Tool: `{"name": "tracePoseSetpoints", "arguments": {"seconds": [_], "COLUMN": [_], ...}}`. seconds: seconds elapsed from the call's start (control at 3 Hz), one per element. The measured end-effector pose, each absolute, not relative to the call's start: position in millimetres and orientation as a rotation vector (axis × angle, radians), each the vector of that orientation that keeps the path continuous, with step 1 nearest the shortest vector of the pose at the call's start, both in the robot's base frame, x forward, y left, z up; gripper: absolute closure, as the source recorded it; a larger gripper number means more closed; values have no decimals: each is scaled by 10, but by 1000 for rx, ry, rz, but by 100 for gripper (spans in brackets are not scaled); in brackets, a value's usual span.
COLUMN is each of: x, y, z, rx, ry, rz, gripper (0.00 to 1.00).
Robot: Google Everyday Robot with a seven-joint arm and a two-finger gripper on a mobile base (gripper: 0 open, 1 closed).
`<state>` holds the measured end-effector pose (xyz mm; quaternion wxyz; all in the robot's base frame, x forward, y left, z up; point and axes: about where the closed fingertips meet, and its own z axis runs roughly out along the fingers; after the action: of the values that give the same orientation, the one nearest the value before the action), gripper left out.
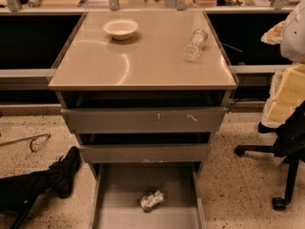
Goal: Pick 7up can from bottom drawer and place on counter
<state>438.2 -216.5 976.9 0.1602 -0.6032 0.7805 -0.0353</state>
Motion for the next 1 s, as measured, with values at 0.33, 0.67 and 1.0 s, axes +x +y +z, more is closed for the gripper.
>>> {"name": "tracePoseSetpoints", "arguments": {"seconds": [0.33,0.67,1.0], "x": [4382,4398,4483], "y": [-2165,-2166,-2196], "z": [9769,9718,9274], "rx": [-1723,-1714,-1730], "ry": [2230,2219,2224], "rz": [-101,-92,-95], "gripper": [0,0,0]}}
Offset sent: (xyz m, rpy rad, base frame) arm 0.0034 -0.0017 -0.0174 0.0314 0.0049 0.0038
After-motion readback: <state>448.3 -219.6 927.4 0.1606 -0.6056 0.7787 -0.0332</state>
